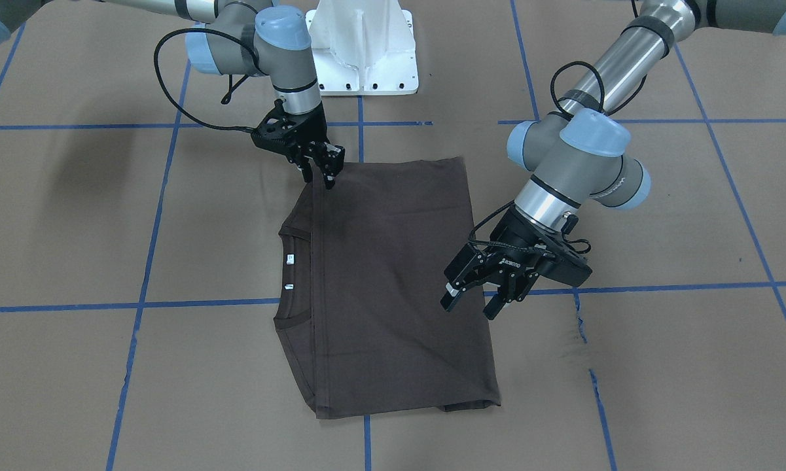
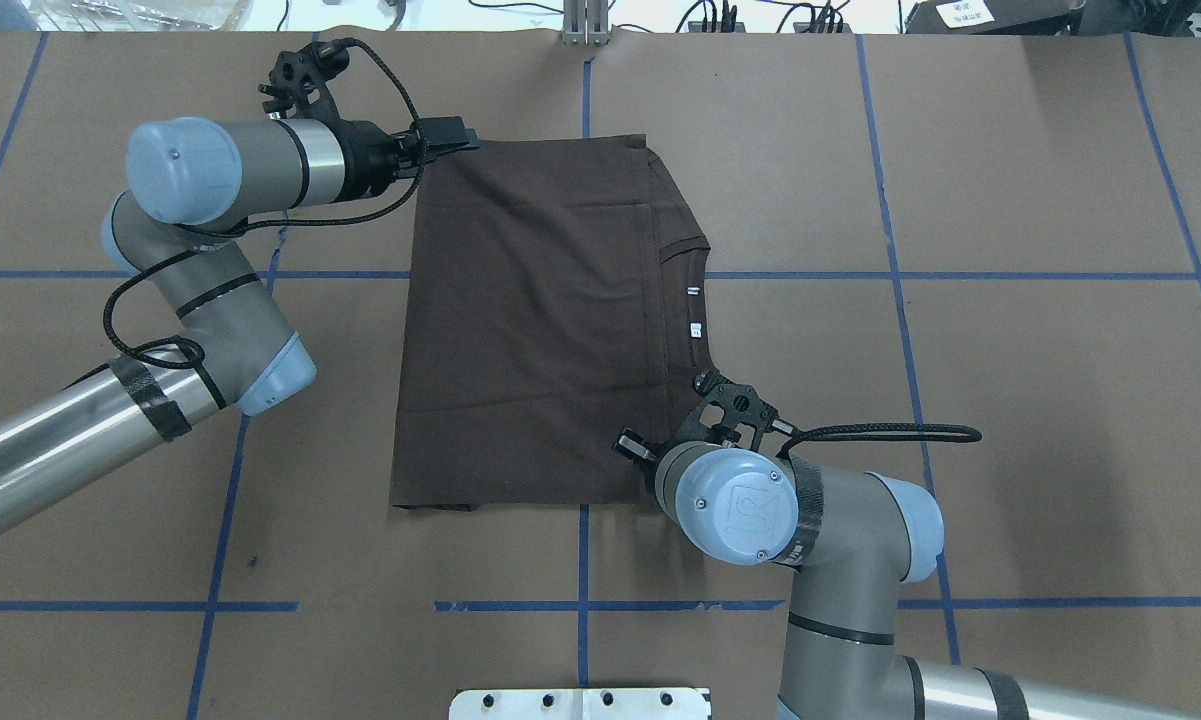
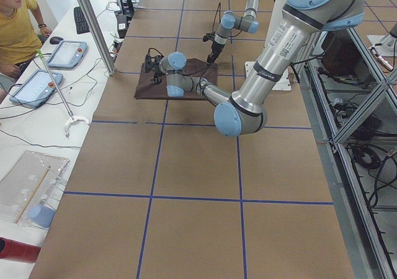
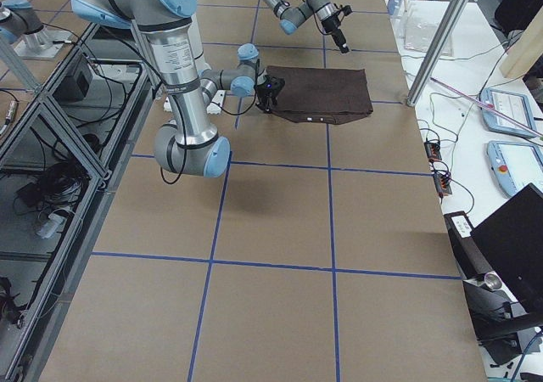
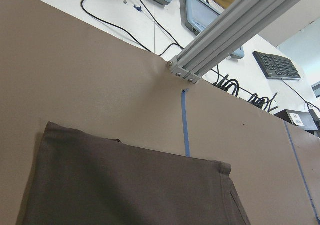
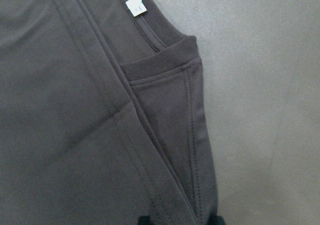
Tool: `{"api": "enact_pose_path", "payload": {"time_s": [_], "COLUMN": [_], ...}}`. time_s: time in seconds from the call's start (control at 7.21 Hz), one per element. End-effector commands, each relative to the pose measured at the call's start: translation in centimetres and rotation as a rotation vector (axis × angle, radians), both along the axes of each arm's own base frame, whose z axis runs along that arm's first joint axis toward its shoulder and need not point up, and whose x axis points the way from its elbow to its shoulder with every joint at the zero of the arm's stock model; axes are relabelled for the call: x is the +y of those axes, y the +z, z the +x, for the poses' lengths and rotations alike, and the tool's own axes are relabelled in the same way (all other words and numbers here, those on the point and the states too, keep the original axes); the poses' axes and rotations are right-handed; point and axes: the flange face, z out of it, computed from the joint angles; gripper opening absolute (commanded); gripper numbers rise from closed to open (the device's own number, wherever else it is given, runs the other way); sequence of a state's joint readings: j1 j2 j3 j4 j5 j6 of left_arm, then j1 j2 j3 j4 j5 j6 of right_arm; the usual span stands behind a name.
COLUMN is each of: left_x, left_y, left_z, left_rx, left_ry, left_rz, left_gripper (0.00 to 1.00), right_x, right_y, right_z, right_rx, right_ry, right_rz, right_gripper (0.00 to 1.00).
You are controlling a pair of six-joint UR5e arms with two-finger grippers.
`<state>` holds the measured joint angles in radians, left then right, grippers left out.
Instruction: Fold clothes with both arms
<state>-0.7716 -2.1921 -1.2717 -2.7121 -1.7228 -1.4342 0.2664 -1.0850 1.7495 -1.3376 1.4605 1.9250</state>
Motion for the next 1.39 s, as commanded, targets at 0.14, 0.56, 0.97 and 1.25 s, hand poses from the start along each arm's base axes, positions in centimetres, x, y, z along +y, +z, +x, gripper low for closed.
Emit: {"api": "enact_pose_path", "payload": {"time_s": [0.14, 0.56, 0.97, 1.25], "left_x": [0.0, 3.3, 15.9, 24.1], "left_y": [-0.1, 0.3, 1.2, 3.2], "left_z": [0.0, -3.1, -4.1, -1.6], "left_rx": [-0.001, 0.033, -0.001, -0.067], "left_ry": [0.002, -0.001, 0.107, 0.097], "left_rz": [0.003, -0.007, -0.229, -0.375], "left_gripper": [0.99, 0.99, 0.99, 0.99], "right_x": [0.2, 0.6, 2.6, 3.0], "right_y": [0.3, -3.3, -4.0, -4.0], "right_z": [0.0, 2.9, 3.8, 3.6], "right_rx": [0.005, -0.08, -0.105, -0.105], "right_ry": [-0.005, -0.001, -0.017, -0.024], "right_rz": [0.0, 0.023, 0.04, 0.042], "right_gripper": [0.0, 0.0, 0.0, 0.0]}}
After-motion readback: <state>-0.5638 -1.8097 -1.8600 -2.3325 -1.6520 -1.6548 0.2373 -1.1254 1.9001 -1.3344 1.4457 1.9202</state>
